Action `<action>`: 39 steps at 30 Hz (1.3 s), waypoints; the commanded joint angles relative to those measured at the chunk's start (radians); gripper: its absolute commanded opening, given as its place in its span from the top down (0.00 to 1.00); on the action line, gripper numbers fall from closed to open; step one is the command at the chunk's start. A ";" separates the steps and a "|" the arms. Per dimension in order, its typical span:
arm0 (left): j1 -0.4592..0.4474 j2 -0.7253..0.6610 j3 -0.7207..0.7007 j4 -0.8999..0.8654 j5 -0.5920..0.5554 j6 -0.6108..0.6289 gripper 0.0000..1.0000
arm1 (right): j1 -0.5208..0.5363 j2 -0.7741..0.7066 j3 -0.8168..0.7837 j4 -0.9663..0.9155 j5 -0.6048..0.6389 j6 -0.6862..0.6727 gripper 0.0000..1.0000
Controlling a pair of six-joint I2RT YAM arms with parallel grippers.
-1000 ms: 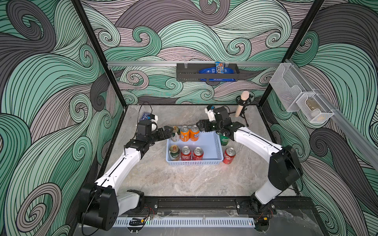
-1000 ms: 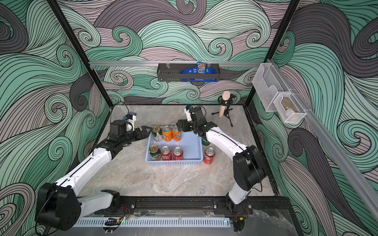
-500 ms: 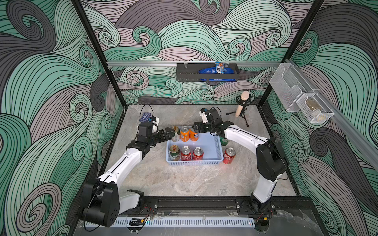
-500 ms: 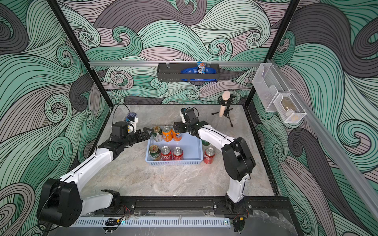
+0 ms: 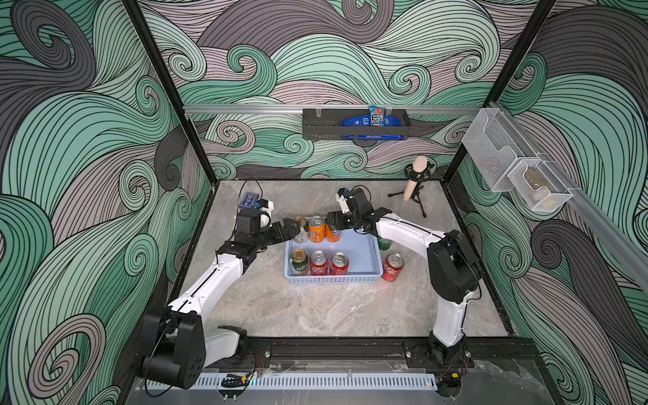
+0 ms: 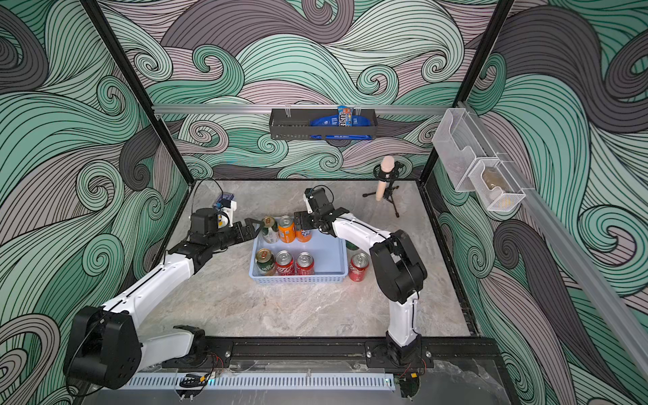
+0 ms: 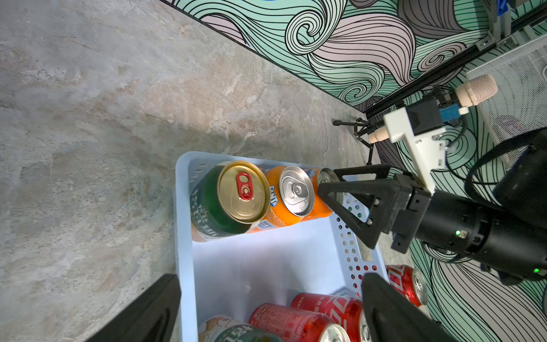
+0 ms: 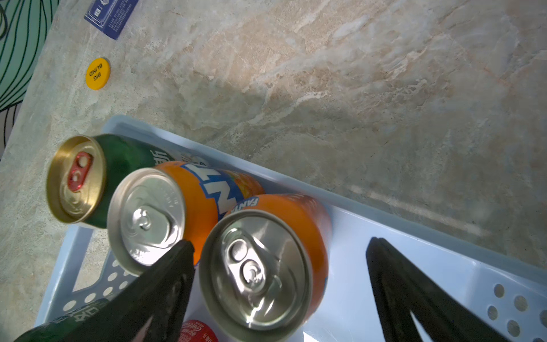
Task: Take out the drinks from the basket
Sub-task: Pick up the drink from the basket.
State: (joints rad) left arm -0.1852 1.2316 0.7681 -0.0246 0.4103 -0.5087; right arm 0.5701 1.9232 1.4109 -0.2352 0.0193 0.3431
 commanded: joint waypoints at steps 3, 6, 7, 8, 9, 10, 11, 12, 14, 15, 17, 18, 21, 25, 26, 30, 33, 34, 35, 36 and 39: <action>0.007 0.021 0.018 0.013 0.039 0.000 0.02 | 0.011 0.029 0.010 -0.011 0.039 0.002 0.10; 0.007 0.022 0.019 0.013 0.054 0.002 0.02 | 0.012 0.033 -0.005 -0.012 0.064 0.002 0.10; 0.006 0.021 0.020 0.014 0.057 0.002 0.02 | 0.011 0.034 -0.009 -0.011 0.068 0.000 0.10; 0.007 0.021 0.017 0.012 0.058 0.001 0.02 | 0.011 0.036 -0.014 -0.010 0.068 -0.002 0.10; 0.007 0.023 0.017 0.014 0.058 0.000 0.02 | 0.012 0.038 -0.017 -0.010 0.069 -0.003 0.10; 0.007 0.024 0.017 0.015 0.060 -0.002 0.02 | 0.011 0.041 -0.019 -0.010 0.073 -0.001 0.11; 0.007 0.026 0.017 0.017 0.061 -0.003 0.02 | 0.011 0.043 -0.023 -0.010 0.075 0.000 0.10; 0.007 0.029 0.016 0.017 0.062 -0.003 0.02 | 0.011 0.043 -0.027 -0.012 0.079 0.001 0.11; 0.007 0.031 0.017 0.013 0.064 -0.002 0.02 | 0.011 0.038 -0.038 -0.008 0.095 0.007 0.11; 0.007 0.032 0.019 0.010 0.063 -0.001 0.02 | 0.011 0.035 -0.043 -0.010 0.100 0.009 0.11; 0.007 0.030 0.020 0.008 0.063 0.000 0.02 | 0.011 0.025 -0.054 -0.009 0.105 0.010 0.12; 0.007 0.030 0.019 0.008 0.063 0.001 0.02 | 0.011 0.021 -0.059 -0.011 0.107 0.009 0.12; 0.007 0.026 0.019 0.006 0.064 0.001 0.02 | 0.011 0.003 -0.074 -0.009 0.126 0.010 0.12; 0.007 0.026 0.020 0.006 0.065 0.001 0.02 | 0.010 -0.007 -0.077 -0.009 0.121 -0.007 0.13; 0.007 0.026 0.019 0.006 0.065 -0.001 0.02 | 0.011 -0.003 -0.070 -0.006 0.111 -0.007 0.12; 0.007 0.027 0.019 0.005 0.065 0.001 0.02 | 0.010 0.024 -0.033 -0.007 0.093 -0.003 0.13; 0.007 0.025 0.019 0.004 0.065 0.002 0.02 | 0.010 0.042 -0.016 -0.005 0.097 0.011 0.14; 0.007 0.026 0.019 0.004 0.065 0.003 0.02 | 0.010 0.047 -0.014 -0.007 0.095 0.018 0.15; 0.007 0.025 0.019 0.003 0.064 0.003 0.02 | 0.010 0.053 -0.011 -0.006 0.092 0.022 0.16; 0.007 0.025 0.020 0.003 0.064 0.004 0.02 | 0.011 0.057 -0.010 -0.004 0.092 0.025 0.18; 0.007 0.026 0.019 0.003 0.064 0.003 0.02 | 0.011 0.057 -0.018 0.004 0.089 0.029 0.29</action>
State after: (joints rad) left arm -0.1852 1.2598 0.7681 -0.0231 0.4576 -0.5083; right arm 0.5854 1.9591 1.3811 -0.2195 0.0963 0.3550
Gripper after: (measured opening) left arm 0.981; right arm 0.730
